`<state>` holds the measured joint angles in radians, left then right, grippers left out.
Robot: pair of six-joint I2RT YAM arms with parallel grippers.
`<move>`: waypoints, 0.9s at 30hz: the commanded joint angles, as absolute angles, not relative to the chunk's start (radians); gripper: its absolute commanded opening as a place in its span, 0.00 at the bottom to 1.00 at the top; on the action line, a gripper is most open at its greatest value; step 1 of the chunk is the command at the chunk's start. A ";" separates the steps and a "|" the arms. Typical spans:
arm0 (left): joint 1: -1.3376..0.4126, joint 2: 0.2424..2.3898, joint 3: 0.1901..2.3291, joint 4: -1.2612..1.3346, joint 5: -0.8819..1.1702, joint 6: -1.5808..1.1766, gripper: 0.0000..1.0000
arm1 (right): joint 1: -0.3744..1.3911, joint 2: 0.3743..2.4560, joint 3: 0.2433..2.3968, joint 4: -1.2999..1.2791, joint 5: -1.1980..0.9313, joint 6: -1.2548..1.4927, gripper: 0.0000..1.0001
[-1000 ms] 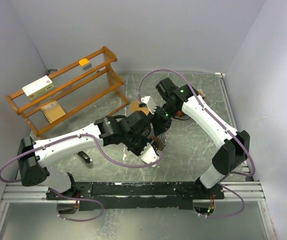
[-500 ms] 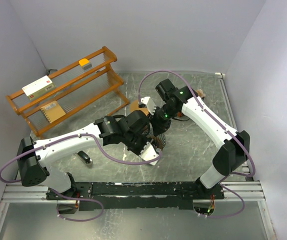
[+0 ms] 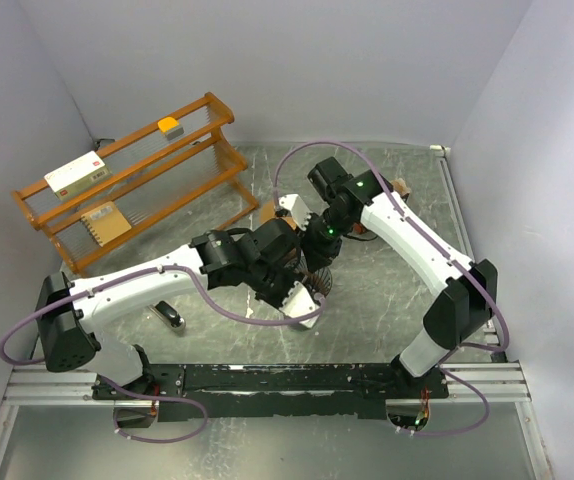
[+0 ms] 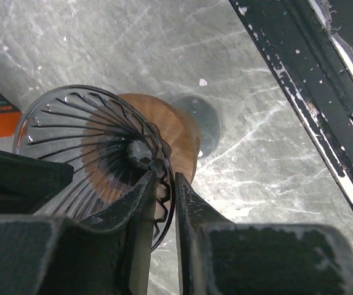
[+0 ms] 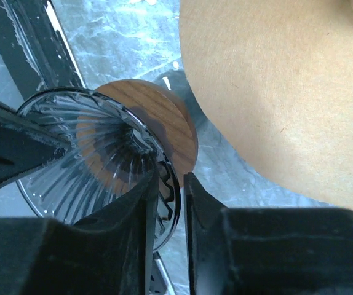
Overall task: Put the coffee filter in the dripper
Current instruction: Place the coffee dripper in the dripper holder.
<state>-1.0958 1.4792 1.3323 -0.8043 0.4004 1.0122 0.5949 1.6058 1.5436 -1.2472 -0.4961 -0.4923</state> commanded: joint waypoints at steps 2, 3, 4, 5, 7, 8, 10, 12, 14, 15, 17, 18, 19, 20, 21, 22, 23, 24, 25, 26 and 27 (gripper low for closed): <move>-1.074 1.511 1.391 -0.901 0.330 0.965 0.34 | 0.599 1.634 1.671 -1.325 -0.444 -0.529 0.29; -1.074 1.510 1.406 -0.895 0.325 0.965 0.37 | 0.599 1.640 1.691 -1.330 -0.449 -0.530 0.33; -1.074 1.508 1.419 -0.891 0.318 0.967 0.39 | 0.599 1.643 1.708 -1.333 -0.457 -0.532 0.35; -1.074 1.507 1.430 -0.886 0.312 0.970 0.40 | 0.599 1.646 1.723 -1.336 -0.460 -0.533 0.37; -1.074 1.506 1.448 -0.887 0.303 0.975 0.44 | 0.597 1.650 1.739 -1.341 -0.473 -0.535 0.40; -1.074 1.506 1.457 -0.891 0.304 0.977 0.47 | 0.598 1.649 1.744 -1.344 -0.481 -0.539 0.45; -1.074 1.502 1.470 -0.896 0.307 0.978 0.54 | 0.597 1.642 1.751 -1.344 -0.494 -0.544 0.49; -1.074 1.491 1.481 -0.893 0.317 0.977 0.62 | 0.594 1.628 1.763 -1.345 -0.500 -0.549 0.51; -1.074 1.479 1.490 -0.896 0.335 0.977 0.72 | 0.586 1.613 1.773 -1.344 -0.507 -0.551 0.52; -1.074 1.473 1.494 -0.901 0.346 0.979 0.77 | 0.579 1.606 1.775 -1.342 -0.509 -0.552 0.53; -1.074 1.463 1.500 -0.915 0.355 0.982 0.81 | 0.563 1.590 1.775 -1.334 -0.512 -0.553 0.53; -1.073 1.458 1.501 -0.922 0.353 0.983 0.83 | 0.551 1.583 1.773 -1.331 -0.516 -0.554 0.54; -1.072 1.453 1.500 -0.932 0.349 0.985 0.83 | 0.539 1.573 1.773 -1.326 -0.520 -0.554 0.54; -1.072 1.444 1.495 -0.937 0.344 0.989 0.84 | 0.525 1.564 1.771 -1.322 -0.525 -0.555 0.54; -1.071 1.434 1.487 -0.939 0.340 0.991 0.84 | 0.507 1.555 1.769 -1.314 -0.529 -0.555 0.54; -1.068 1.421 1.479 -0.937 0.336 0.992 0.84 | 0.486 1.546 1.768 -1.304 -0.531 -0.555 0.54; -1.064 1.408 1.472 -0.934 0.335 0.991 0.85 | 0.450 1.537 1.765 -1.292 -0.534 -0.551 0.54; -1.058 1.397 1.468 -0.932 0.339 0.988 0.85 | 0.414 1.526 1.758 -1.264 -0.538 -0.542 0.54; -1.050 1.385 1.468 -0.931 0.347 0.982 0.85 | 0.376 1.517 1.753 -1.240 -0.543 -0.532 0.54; -1.039 1.375 1.470 -0.926 0.361 0.971 0.85 | 0.323 1.509 1.750 -1.214 -0.538 -0.515 0.54; -1.025 1.364 1.475 -0.920 0.376 0.959 0.85 | 0.287 1.505 1.745 -1.179 -0.523 -0.486 0.54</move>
<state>-1.0637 1.4250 1.4651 -0.9173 0.3286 0.9825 0.4126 1.5517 1.7466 -1.2842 -0.5293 -0.5385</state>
